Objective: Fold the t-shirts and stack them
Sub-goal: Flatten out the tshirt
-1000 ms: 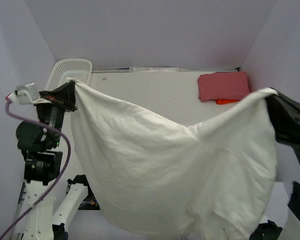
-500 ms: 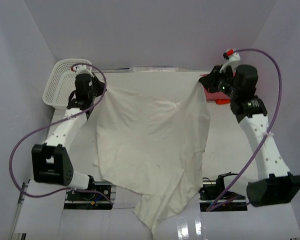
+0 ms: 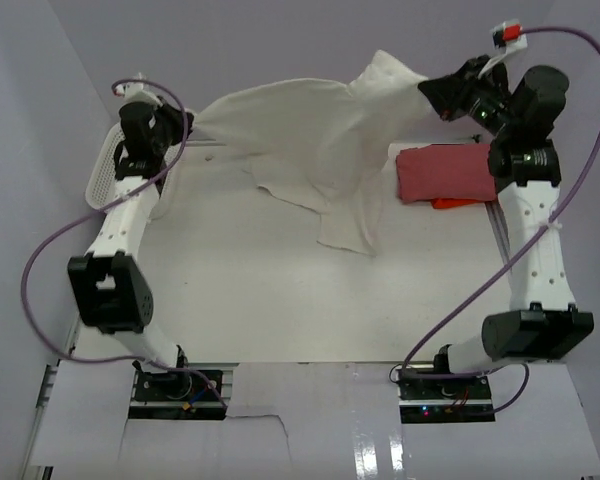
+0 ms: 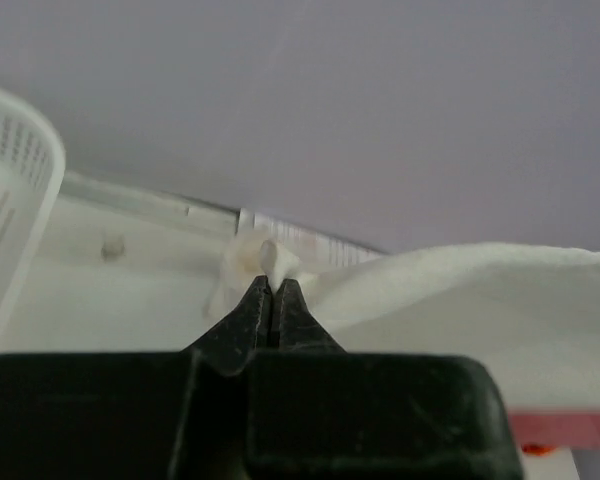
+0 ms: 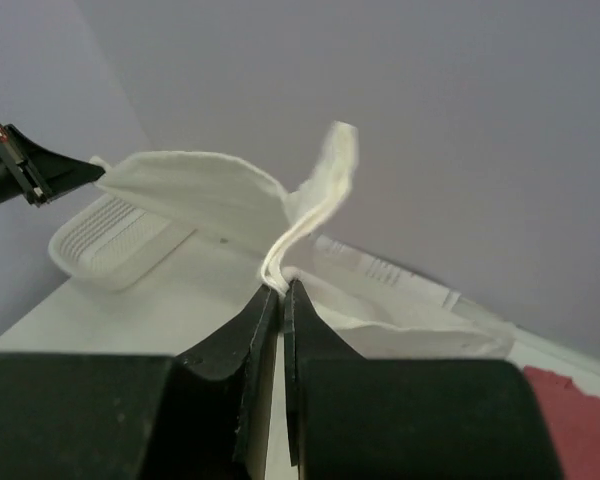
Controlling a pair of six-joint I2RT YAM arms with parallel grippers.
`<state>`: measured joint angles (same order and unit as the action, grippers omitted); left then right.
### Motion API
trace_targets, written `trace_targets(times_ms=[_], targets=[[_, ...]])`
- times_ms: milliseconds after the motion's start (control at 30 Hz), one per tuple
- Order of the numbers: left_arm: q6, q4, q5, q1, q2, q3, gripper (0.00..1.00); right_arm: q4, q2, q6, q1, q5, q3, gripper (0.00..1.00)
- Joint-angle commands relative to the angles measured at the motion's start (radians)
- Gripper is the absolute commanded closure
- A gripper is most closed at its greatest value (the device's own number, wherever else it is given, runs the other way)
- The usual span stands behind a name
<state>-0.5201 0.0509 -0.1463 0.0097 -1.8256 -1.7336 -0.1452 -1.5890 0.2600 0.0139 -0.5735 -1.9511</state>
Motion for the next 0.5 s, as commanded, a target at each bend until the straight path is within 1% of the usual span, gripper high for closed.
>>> trace_targets(times_ms=[0,33,67,100,133,167,200,233,267,300,333,367,400,467], targets=[[0.0,-0.313,0.01,0.001,0.461,0.394,1.0,0.326,0.311,-0.004,0.014,-0.095,0.285,0.92],[-0.014,-0.321,0.028,0.034,0.523,0.466,1.0,0.287,0.342,-0.016,0.011,-0.12,0.323,0.92],[-0.023,-0.33,0.019,0.038,0.639,0.547,1.0,0.285,0.377,-0.019,0.011,-0.118,0.442,0.92],[-0.02,-0.353,0.014,0.042,0.688,0.695,1.0,0.301,0.453,-0.004,0.012,-0.112,0.516,0.92],[-0.024,-0.359,0.004,0.045,0.733,0.759,1.0,0.289,0.49,0.002,0.012,-0.098,0.584,0.92],[-0.026,-0.358,-0.036,0.045,0.774,0.817,1.0,0.277,0.526,0.014,0.014,-0.073,0.718,0.92],[-0.018,-0.343,-0.053,0.044,0.839,0.9,1.0,0.259,0.593,0.033,0.014,-0.051,0.782,0.92],[-0.032,-0.247,-0.064,0.042,0.854,0.922,1.0,0.227,0.618,0.047,0.018,-0.03,0.838,0.92],[-0.061,-0.199,-0.079,0.042,0.865,0.94,1.0,0.154,0.635,0.06,0.017,-0.014,0.892,0.92],[-0.057,-0.177,-0.103,0.042,0.874,0.963,1.0,0.122,0.673,0.067,0.018,-0.019,0.99,0.92],[-0.051,-0.107,-0.113,0.042,0.871,0.986,1.0,0.089,0.693,0.067,0.02,-0.025,1.03,0.92],[-0.029,-0.064,-0.09,0.044,0.873,0.98,1.0,0.028,0.714,0.062,0.02,0.015,1.053,0.92],[-0.017,-0.016,-0.081,0.044,0.888,0.97,1.0,0.013,0.766,0.053,0.018,0.024,1.072,0.92],[-0.02,0.007,-0.099,0.044,0.933,0.959,1.0,-0.032,0.831,0.045,0.018,0.041,1.049,0.92]])
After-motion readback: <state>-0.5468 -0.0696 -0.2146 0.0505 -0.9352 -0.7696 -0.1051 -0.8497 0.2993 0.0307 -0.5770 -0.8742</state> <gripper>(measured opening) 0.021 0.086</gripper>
